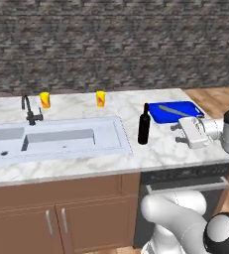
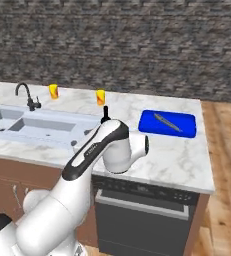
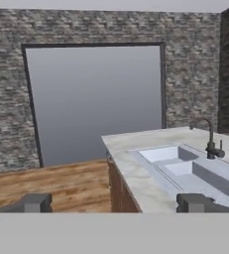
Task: Place the drinks on the dining counter in a tight cluster.
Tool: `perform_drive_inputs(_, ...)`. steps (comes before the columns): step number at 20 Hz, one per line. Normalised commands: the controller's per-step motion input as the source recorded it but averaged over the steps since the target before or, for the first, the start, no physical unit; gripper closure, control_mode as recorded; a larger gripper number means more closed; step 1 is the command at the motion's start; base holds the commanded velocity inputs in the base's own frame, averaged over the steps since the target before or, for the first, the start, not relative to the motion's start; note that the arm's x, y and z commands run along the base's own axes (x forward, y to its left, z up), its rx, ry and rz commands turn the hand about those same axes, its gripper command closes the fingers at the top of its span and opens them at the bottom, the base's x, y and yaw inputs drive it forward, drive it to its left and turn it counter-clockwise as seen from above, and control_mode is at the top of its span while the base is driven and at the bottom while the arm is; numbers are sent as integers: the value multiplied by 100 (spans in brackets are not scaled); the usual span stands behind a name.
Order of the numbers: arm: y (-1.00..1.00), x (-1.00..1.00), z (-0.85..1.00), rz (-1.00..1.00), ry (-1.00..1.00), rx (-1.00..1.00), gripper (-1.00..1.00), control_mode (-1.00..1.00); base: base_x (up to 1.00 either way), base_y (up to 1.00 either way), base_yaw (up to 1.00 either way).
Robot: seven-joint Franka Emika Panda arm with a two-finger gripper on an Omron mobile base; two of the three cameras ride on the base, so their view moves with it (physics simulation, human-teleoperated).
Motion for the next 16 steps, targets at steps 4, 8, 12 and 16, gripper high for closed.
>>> perform_drive_inputs(4, 0, 0, 0, 0, 0, 0, -100, 100, -32, 2, 85)
perform_drive_inputs(8, 0, 0, 0, 0, 0, 0, -100, 100, -6, 6, 100)
perform_drive_inputs(12, 0, 0, 0, 0, 0, 0, -100, 100, -3, 2, 100)
perform_drive_inputs(16, 0, 0, 0, 0, 0, 0, -100, 100, -3, 2, 100)
